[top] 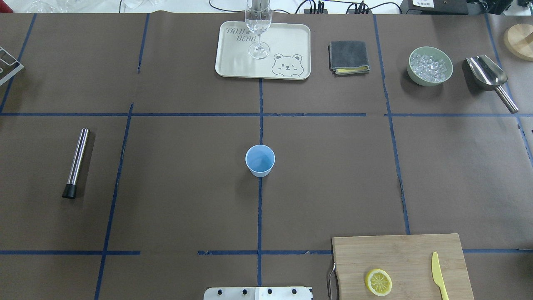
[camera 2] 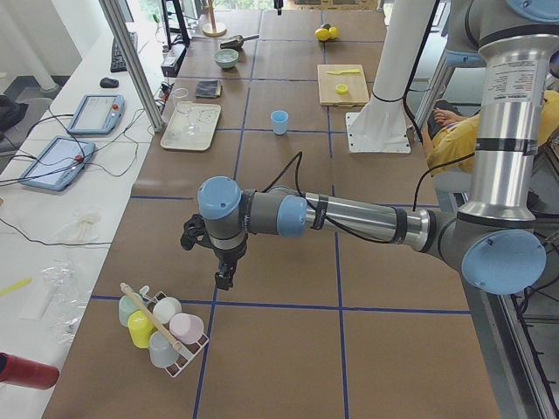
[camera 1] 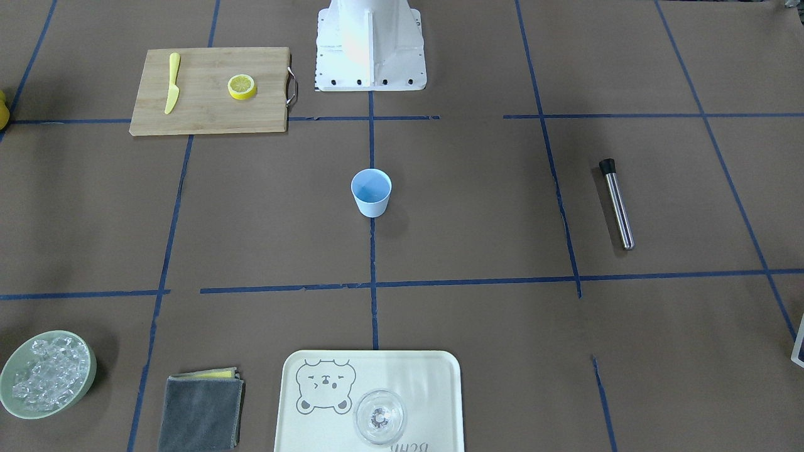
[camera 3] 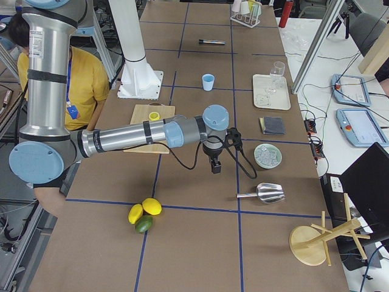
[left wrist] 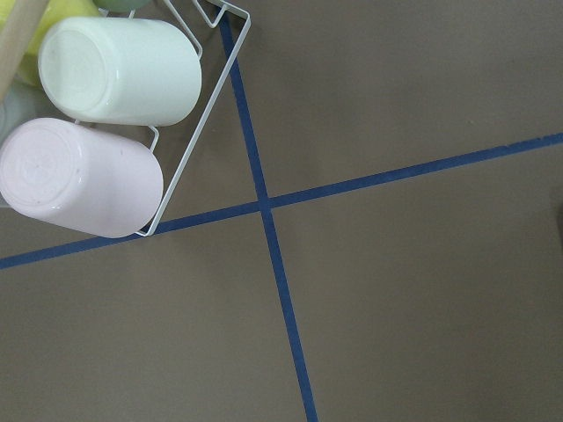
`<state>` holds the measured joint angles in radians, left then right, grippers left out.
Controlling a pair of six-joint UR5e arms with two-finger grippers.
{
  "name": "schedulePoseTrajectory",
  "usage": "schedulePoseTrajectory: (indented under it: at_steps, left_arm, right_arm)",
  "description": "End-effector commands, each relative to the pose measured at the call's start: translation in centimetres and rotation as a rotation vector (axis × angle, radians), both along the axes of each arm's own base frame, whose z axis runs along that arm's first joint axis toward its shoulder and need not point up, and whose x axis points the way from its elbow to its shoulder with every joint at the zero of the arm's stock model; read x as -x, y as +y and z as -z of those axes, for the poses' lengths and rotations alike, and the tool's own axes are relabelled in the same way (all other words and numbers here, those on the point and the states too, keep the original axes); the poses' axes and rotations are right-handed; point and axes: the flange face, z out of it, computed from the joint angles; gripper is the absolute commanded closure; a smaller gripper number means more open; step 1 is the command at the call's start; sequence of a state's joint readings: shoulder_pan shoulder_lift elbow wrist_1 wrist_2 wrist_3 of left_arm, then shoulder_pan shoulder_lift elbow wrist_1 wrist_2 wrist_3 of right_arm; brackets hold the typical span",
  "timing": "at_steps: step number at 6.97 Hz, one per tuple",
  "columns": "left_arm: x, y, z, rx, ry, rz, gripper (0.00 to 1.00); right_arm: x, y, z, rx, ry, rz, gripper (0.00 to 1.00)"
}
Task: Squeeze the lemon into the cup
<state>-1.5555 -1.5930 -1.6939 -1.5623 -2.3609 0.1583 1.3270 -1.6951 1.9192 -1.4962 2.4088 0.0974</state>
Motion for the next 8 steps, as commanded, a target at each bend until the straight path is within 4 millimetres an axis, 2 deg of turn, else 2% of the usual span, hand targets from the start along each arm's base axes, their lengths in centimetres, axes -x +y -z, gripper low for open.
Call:
schedulePoseTrajectory:
  at_steps: [1,2,3,6,7,8]
  left_arm:
    - [0.0,1.0,-0.9,-0.078,-0.002,0.001,0.0]
    - [0.0,1.4,-0.9,-0.085,0.0,-0.001,0.0]
    - [0.0,1.4,-0.8,-0.093,0.0,0.001,0.0]
    - [-0.3,1.0,-0.6,-0.148,0.001,-0.004,0.0]
    - [-0.4,1.0,-0.5,-0.151,0.003,-0.005,0.0]
    - [-0.4,1.0,-0.5,-0.151,0.005,-0.006,0.0]
  right_arm:
    - [7.0,3.7,5.6,0.076,-0.06,-0.023,0.0]
    - [11.3,5.8,7.5,0.11,-0.097,-0.048,0.0]
    - [15.9,9.2,8.4,0.091,-0.107,-0.087,0.0]
    - [27.6,19.1,12.7,0.132,-0.095,-0.168,0.0]
    - [30.1,22.2,13.6,0.157,-0.101,-0.222,0.0]
    - [32.1,24.4,14.3,0.165,-0.115,-0.233,0.0]
